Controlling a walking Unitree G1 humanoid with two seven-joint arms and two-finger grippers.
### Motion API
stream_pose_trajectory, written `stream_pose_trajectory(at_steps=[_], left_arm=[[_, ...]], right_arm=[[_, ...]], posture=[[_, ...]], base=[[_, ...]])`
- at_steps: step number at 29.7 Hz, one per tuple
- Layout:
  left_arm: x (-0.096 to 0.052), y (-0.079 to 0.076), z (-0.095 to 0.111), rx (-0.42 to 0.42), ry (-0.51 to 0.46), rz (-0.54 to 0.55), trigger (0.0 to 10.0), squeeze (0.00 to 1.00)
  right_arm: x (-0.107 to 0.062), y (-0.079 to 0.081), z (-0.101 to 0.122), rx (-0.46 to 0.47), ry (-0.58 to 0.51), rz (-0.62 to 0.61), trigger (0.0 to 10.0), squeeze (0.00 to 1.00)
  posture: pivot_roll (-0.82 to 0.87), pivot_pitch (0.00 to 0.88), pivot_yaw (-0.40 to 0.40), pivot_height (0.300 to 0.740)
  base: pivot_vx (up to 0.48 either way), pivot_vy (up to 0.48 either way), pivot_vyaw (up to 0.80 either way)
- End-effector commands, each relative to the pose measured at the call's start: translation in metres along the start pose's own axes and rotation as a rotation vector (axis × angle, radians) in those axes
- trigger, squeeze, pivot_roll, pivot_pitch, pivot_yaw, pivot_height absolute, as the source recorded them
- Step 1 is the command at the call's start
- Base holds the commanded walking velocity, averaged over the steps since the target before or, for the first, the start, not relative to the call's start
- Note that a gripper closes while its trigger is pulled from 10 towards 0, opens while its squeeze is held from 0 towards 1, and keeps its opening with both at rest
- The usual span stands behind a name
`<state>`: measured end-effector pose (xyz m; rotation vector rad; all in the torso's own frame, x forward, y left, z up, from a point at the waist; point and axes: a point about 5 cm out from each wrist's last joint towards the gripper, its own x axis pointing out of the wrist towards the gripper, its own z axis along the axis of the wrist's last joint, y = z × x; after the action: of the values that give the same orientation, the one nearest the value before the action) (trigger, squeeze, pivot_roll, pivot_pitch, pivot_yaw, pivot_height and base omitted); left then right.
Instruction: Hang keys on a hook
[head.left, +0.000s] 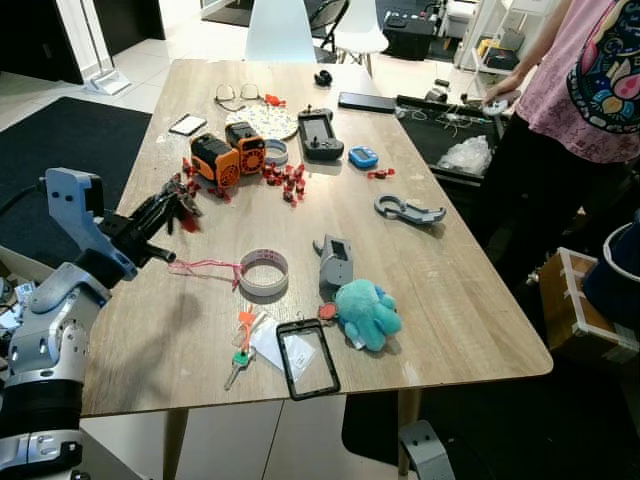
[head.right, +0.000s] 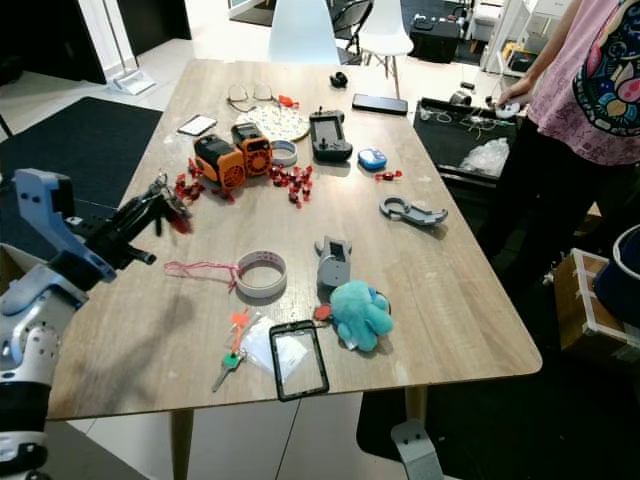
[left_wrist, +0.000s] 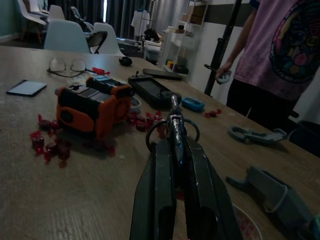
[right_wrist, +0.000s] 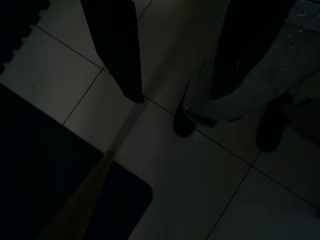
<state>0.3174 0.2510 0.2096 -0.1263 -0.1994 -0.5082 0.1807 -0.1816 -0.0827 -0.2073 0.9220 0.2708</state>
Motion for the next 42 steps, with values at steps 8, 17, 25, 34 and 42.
stream_pose_trajectory(at_steps=[8,17,25,34,42], left_arm=[[-0.018,-0.017,0.003,-0.167,0.003,-0.249,0.0,0.0],[-0.044,-0.037,-0.008,-0.314,0.157,-0.491,0.0,0.0],[-0.083,-0.051,-0.025,-0.336,0.365,-0.664,0.0,0.0],[-0.148,-0.042,-0.047,-0.393,0.707,-0.614,0.0,0.0],[-0.185,-0.045,-0.076,-0.434,0.926,-0.574,0.0,0.0]], right_arm=[[-0.001,-0.001,-0.005,0.005,0.021,-0.005,10.0,0.0],[-0.001,-0.001,-0.006,0.004,0.022,-0.003,10.0,0.0],[-0.001,-0.001,-0.006,0.005,0.021,-0.006,10.0,0.0],[-0.002,-0.001,-0.008,-0.001,0.027,-0.002,10.0,0.0],[-0.001,-0.001,-0.006,-0.002,0.024,0.0,10.0,0.0]], posture=[[0.06,0.08,-0.076,0.74],[0.06,0.076,-0.075,0.74],[0.05,0.072,-0.075,0.74],[0.06,0.082,-0.086,0.74],[0.06,0.083,-0.086,0.74]], base=[[0.0,0.0,0.0],[0.0,0.0,0.0],[0.0,0.0,0.0],[0.0,0.0,0.0],[0.0,0.0,0.0]])
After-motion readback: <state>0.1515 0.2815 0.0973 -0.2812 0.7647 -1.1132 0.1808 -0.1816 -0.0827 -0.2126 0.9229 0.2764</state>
